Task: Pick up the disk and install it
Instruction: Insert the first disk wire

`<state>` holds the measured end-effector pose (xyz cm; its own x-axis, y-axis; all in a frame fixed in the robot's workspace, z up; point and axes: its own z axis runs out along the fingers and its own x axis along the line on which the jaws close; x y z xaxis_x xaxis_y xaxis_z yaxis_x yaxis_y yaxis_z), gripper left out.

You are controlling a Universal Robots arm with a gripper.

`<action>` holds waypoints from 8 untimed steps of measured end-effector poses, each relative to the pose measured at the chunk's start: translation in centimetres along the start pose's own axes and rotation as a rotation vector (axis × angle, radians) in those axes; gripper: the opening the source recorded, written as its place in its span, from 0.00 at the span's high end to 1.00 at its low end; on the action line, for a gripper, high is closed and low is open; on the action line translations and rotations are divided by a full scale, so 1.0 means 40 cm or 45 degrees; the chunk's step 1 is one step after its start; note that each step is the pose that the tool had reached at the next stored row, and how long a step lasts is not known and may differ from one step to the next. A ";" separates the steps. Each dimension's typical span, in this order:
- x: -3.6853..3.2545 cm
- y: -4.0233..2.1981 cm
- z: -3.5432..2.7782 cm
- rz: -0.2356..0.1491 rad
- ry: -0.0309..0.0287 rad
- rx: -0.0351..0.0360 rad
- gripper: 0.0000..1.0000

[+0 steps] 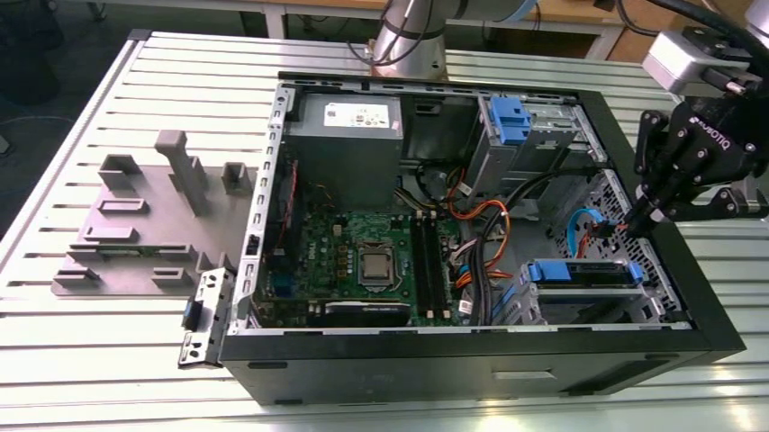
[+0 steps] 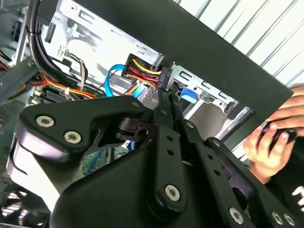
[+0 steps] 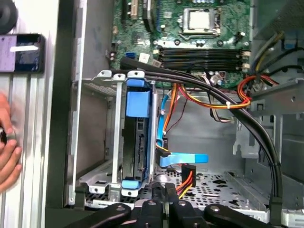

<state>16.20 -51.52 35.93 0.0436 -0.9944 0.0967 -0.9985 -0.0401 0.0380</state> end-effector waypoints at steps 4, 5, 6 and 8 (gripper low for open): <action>0.000 0.000 0.000 -0.108 0.0049 0.0106 0.81; 0.000 0.000 0.000 -0.123 0.0055 0.0120 0.81; -0.001 0.000 0.000 -0.135 0.0061 0.0131 0.81; -0.005 0.000 0.001 -0.148 0.0065 0.0144 0.75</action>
<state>16.20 -51.32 35.89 0.1596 -0.9824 0.0973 -0.9869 -0.1566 0.0381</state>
